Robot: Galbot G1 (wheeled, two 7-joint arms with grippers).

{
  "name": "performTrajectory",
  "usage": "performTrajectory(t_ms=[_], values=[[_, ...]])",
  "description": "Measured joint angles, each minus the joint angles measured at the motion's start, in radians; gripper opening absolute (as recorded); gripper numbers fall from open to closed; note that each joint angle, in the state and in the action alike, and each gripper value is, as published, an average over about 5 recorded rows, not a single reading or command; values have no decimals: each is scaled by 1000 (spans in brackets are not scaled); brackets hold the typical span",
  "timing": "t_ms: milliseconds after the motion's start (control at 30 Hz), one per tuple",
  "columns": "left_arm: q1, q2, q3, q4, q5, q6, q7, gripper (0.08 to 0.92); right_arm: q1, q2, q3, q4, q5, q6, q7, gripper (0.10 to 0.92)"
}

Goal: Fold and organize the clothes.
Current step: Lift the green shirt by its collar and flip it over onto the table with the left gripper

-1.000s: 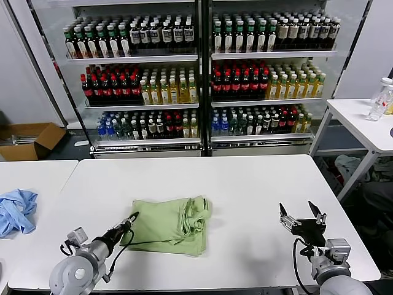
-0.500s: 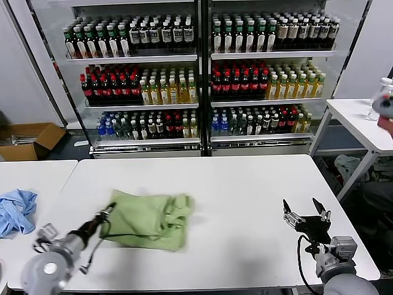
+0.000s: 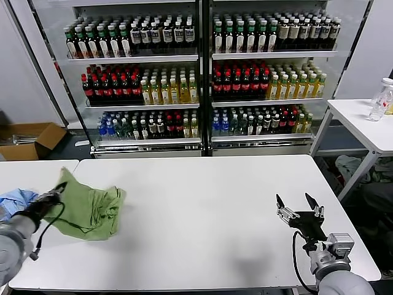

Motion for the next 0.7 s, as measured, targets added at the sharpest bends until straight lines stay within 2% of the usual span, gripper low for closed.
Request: performTrajectory(t_ms=[133,367,567,700], values=[[-37,-59,132,-43,42,1,-43,97,0,3,0,5,-7,1,-5,823],[-142,-218,368,-43,43,-3,-111,97,14,6,-12,3,-24,6,-18,823],[-257,-364,531,48,64,-18,-146,97,28,10,-22,-10,-28,10,-25,823],[-320,-434,613,131,139,-23,-145,142,39,8,-28,-18,-30,10,-31,823]])
